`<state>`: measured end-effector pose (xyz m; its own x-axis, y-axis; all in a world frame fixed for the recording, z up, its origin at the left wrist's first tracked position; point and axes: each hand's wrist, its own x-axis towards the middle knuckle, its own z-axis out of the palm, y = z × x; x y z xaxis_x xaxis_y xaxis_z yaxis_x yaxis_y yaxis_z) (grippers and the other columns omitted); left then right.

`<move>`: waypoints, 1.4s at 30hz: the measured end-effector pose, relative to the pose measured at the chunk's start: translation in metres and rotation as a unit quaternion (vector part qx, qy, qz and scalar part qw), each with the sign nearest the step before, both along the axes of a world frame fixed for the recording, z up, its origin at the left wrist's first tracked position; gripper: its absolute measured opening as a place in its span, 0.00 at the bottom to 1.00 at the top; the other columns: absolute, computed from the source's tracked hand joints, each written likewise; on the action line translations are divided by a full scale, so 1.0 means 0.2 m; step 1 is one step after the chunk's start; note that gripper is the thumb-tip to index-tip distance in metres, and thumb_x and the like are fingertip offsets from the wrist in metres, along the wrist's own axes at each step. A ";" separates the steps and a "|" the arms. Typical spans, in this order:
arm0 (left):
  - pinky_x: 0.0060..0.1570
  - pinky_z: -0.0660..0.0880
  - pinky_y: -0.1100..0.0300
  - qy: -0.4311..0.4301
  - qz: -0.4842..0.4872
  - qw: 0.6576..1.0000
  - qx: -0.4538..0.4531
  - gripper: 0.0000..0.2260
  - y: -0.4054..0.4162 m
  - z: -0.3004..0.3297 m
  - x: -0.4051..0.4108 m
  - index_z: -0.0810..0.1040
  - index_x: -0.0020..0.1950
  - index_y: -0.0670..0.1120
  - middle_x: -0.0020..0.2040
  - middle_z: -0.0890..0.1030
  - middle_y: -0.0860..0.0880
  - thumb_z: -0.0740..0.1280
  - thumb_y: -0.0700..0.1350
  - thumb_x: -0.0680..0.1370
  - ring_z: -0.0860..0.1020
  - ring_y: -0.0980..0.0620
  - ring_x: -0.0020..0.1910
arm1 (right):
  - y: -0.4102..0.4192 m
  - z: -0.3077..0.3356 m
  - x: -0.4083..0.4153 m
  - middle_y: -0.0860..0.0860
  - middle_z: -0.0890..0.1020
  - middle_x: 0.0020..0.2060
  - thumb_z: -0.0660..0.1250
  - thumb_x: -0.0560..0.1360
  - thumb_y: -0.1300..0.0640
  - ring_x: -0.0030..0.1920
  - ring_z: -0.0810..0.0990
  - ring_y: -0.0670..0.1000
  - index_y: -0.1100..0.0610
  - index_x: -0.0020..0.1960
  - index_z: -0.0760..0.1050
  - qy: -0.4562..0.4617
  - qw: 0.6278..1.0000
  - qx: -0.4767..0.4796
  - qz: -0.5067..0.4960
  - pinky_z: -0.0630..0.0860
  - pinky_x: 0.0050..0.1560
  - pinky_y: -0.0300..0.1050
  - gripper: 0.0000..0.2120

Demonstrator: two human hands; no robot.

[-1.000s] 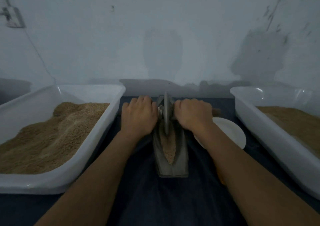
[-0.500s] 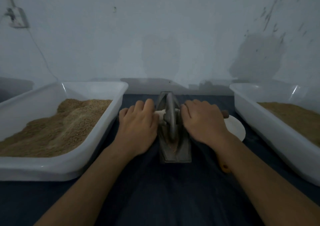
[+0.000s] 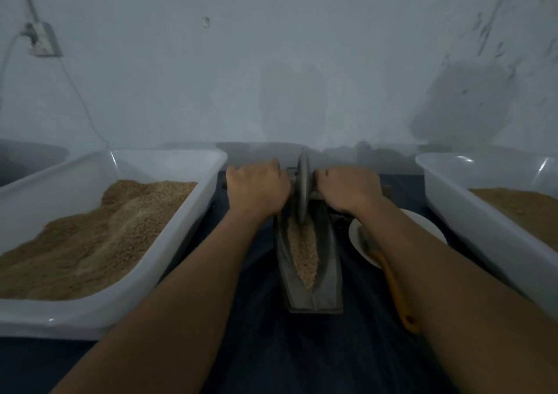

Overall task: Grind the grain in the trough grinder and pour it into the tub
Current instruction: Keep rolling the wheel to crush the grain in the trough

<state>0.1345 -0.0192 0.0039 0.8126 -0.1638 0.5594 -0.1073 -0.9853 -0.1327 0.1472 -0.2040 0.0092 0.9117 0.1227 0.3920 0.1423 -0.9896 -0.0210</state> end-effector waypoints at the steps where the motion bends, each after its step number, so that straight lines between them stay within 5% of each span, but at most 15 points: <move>1: 0.43 0.63 0.53 0.002 -0.004 1.000 0.006 0.11 0.01 0.00 -0.02 0.69 0.46 0.50 0.49 0.82 0.47 0.51 0.50 0.83 0.79 0.43 0.44 | 0.00 0.00 -0.02 0.53 0.81 0.41 0.50 0.84 0.49 0.41 0.77 0.55 0.51 0.35 0.69 -0.001 1.000 0.009 -0.001 0.69 0.38 0.46 0.21; 4: 0.47 0.67 0.51 0.062 -0.026 0.996 0.052 0.14 0.06 0.01 -0.10 0.76 0.52 0.47 0.56 0.80 0.45 0.53 0.48 0.84 0.79 0.42 0.51 | 0.03 0.00 -0.13 0.51 0.80 0.40 0.49 0.83 0.45 0.42 0.78 0.56 0.53 0.38 0.73 0.009 0.998 0.064 -0.006 0.71 0.42 0.48 0.23; 8: 0.53 0.71 0.45 0.211 -0.028 0.977 -0.035 0.12 0.07 0.09 -0.23 0.73 0.50 0.46 0.57 0.79 0.42 0.53 0.49 0.84 0.78 0.39 0.58 | 0.01 0.06 -0.30 0.60 0.79 0.62 0.44 0.83 0.38 0.55 0.78 0.60 0.56 0.67 0.70 0.118 0.992 0.039 0.013 0.72 0.51 0.54 0.29; 11: 0.51 0.74 0.49 0.229 -0.003 0.964 -0.134 0.15 0.07 0.16 -0.27 0.71 0.42 0.45 0.43 0.75 0.46 0.55 0.52 0.83 0.78 0.41 0.51 | -0.04 0.15 -0.36 0.55 0.81 0.48 0.49 0.82 0.36 0.46 0.79 0.55 0.55 0.49 0.76 0.166 0.984 0.017 0.062 0.72 0.43 0.49 0.26; 14: 0.53 0.76 0.49 0.265 -0.001 0.955 -0.133 0.15 0.07 0.15 -0.25 0.73 0.43 0.42 0.48 0.79 0.44 0.56 0.51 0.82 0.77 0.44 0.47 | -0.03 0.17 -0.35 0.51 0.77 0.34 0.52 0.82 0.39 0.36 0.76 0.52 0.54 0.36 0.73 0.118 0.992 0.001 0.052 0.67 0.35 0.46 0.26; 18: 0.47 0.71 0.50 0.241 0.010 0.958 -0.153 0.14 0.07 0.07 -0.14 0.74 0.41 0.46 0.44 0.76 0.46 0.55 0.51 0.78 0.73 0.46 0.40 | -0.01 0.06 -0.26 0.51 0.74 0.37 0.46 0.78 0.37 0.39 0.74 0.54 0.52 0.38 0.71 0.060 0.998 0.015 -0.005 0.68 0.41 0.50 0.25; 22: 0.48 0.69 0.50 0.216 0.013 0.971 -0.102 0.17 0.02 0.10 0.05 0.77 0.49 0.46 0.60 0.80 0.44 0.52 0.52 0.78 0.77 0.42 0.52 | -0.04 0.04 -0.09 0.55 0.80 0.45 0.47 0.79 0.39 0.41 0.74 0.55 0.54 0.38 0.71 0.047 0.997 0.056 -0.031 0.69 0.42 0.50 0.24; 27: 0.52 0.71 0.48 0.263 0.001 0.955 -0.141 0.19 0.00 0.16 0.19 0.76 0.52 0.47 0.63 0.79 0.41 0.51 0.54 0.74 0.77 0.41 0.53 | -0.04 0.09 0.04 0.59 0.80 0.61 0.44 0.82 0.46 0.49 0.74 0.57 0.51 0.41 0.67 0.098 0.995 -0.022 -0.005 0.70 0.50 0.52 0.19; 31: 0.53 0.68 0.45 0.268 0.019 0.958 -0.103 0.25 0.03 0.12 0.10 0.78 0.64 0.49 0.69 0.77 0.42 0.50 0.56 0.77 0.76 0.39 0.62 | -0.03 0.08 -0.04 0.54 0.79 0.49 0.43 0.82 0.39 0.50 0.77 0.57 0.54 0.45 0.73 0.095 0.995 0.000 -0.016 0.73 0.51 0.51 0.26; 34: 0.49 0.70 0.47 0.286 0.009 0.956 -0.060 0.21 0.05 0.10 -0.08 0.78 0.52 0.48 0.60 0.80 0.43 0.50 0.55 0.73 0.78 0.41 0.51 | 0.01 0.07 -0.22 0.55 0.79 0.43 0.44 0.82 0.38 0.45 0.77 0.57 0.56 0.43 0.75 0.069 0.997 -0.006 -0.031 0.69 0.45 0.49 0.29; 38: 0.46 0.70 0.47 0.203 -0.049 0.978 0.017 0.10 0.10 0.06 -0.32 0.67 0.48 0.50 0.55 0.78 0.43 0.50 0.51 0.83 0.78 0.39 0.51 | 0.01 0.09 -0.49 0.55 0.73 0.42 0.49 0.82 0.51 0.41 0.69 0.55 0.54 0.57 0.70 0.003 0.986 -0.163 0.025 0.66 0.39 0.50 0.13; 40: 0.43 0.69 0.47 0.164 -0.082 0.983 0.026 0.08 0.13 0.04 -0.41 0.63 0.46 0.50 0.50 0.76 0.44 0.51 0.49 0.84 0.77 0.39 0.49 | 0.01 0.08 -0.61 0.52 0.66 0.36 0.53 0.81 0.57 0.37 0.67 0.54 0.54 0.53 0.66 -0.046 0.984 -0.168 0.041 0.66 0.36 0.48 0.04; 42: 0.41 0.68 0.47 0.142 -0.096 0.985 0.024 0.08 0.16 0.04 -0.45 0.61 0.46 0.50 0.51 0.76 0.43 0.52 0.47 0.84 0.77 0.38 0.49 | 0.02 0.08 -0.65 0.49 0.62 0.32 0.53 0.80 0.59 0.33 0.64 0.53 0.51 0.46 0.61 -0.042 0.991 -0.125 0.035 0.64 0.34 0.46 0.05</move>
<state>0.0455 0.0120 0.0112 0.8864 -0.3505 0.3023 -0.3304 -0.9365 -0.1170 0.0165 -0.2000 0.0261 0.8632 0.2875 0.4149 0.2016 -0.9499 0.2389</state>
